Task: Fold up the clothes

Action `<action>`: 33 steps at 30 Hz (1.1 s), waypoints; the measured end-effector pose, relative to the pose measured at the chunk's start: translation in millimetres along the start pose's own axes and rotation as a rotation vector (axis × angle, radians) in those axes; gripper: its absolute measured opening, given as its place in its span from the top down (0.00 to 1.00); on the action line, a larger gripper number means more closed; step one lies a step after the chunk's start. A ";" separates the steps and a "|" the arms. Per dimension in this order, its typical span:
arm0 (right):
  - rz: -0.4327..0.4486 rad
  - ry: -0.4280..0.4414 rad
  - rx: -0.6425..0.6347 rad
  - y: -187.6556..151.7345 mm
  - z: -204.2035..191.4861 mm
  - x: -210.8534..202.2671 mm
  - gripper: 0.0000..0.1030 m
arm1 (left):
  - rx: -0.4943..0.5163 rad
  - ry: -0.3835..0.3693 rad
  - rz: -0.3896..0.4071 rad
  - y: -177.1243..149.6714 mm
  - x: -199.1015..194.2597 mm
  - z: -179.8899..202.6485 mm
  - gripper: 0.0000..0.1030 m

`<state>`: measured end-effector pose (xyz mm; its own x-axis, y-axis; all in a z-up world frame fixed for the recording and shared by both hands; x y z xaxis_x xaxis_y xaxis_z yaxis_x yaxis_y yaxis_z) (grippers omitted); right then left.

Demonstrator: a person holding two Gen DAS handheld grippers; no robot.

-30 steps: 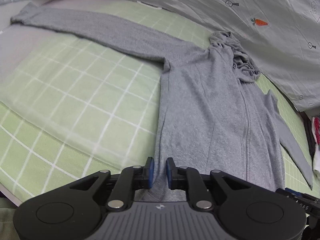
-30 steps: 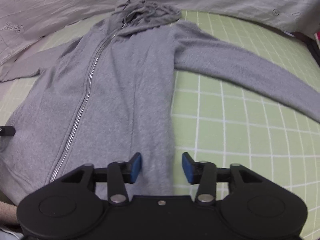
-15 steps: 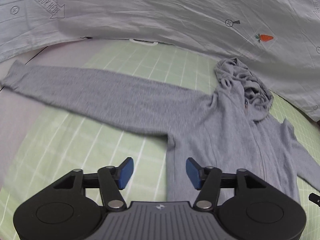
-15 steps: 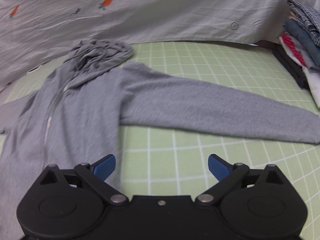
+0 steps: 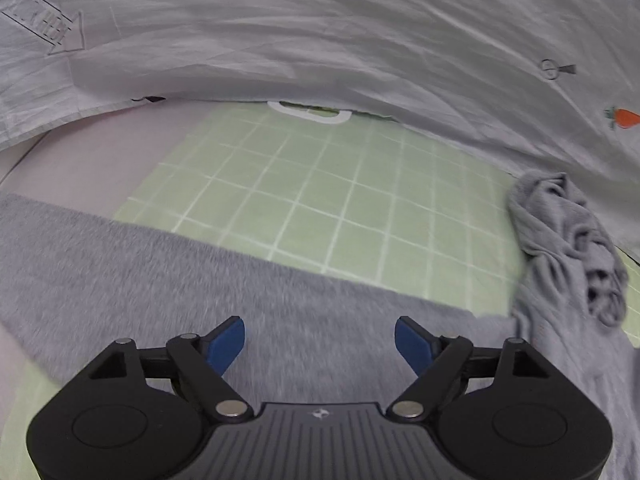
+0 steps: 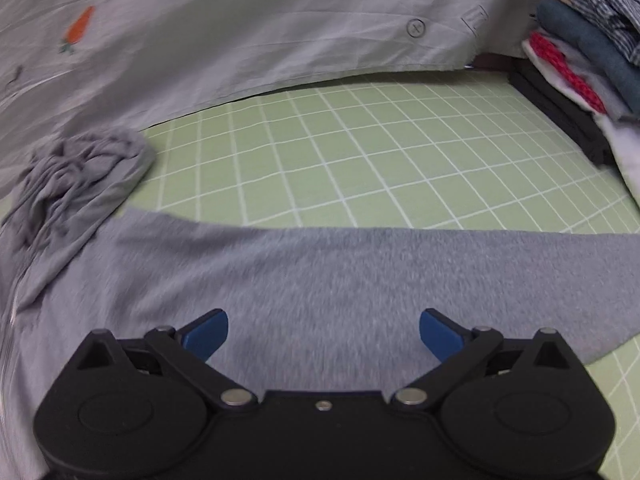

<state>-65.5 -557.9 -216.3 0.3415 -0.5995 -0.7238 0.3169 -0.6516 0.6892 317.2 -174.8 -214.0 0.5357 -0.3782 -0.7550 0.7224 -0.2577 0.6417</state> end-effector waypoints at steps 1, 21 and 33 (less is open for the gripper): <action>0.002 -0.009 -0.002 1.7 -0.1 3.7 0.00 | 0.013 -0.001 -0.001 1.9 7.3 -1.0 0.18; 0.057 -0.077 0.028 0.7 -3.0 17.8 0.00 | 0.200 0.076 0.192 1.3 12.4 17.6 0.88; 0.071 -0.050 0.001 -1.4 0.4 15.7 0.00 | 0.026 0.119 0.173 8.9 14.3 -20.3 0.88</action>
<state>-61.0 -566.5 -228.7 0.3188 -0.6666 -0.6737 0.2920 -0.6072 0.7390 340.2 -164.5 -221.8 0.6997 -0.3114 -0.6430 0.6044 -0.2219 0.7652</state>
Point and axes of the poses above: each gripper's, at about its wrist camera, not at the fingertips, and x roughly the way its jaws point, z to its right, y to its top, the point moved 8 cm from there along x, roughly the way its jaws point, and after that the axes turned 7 degrees about z, right-handed, at the moved point
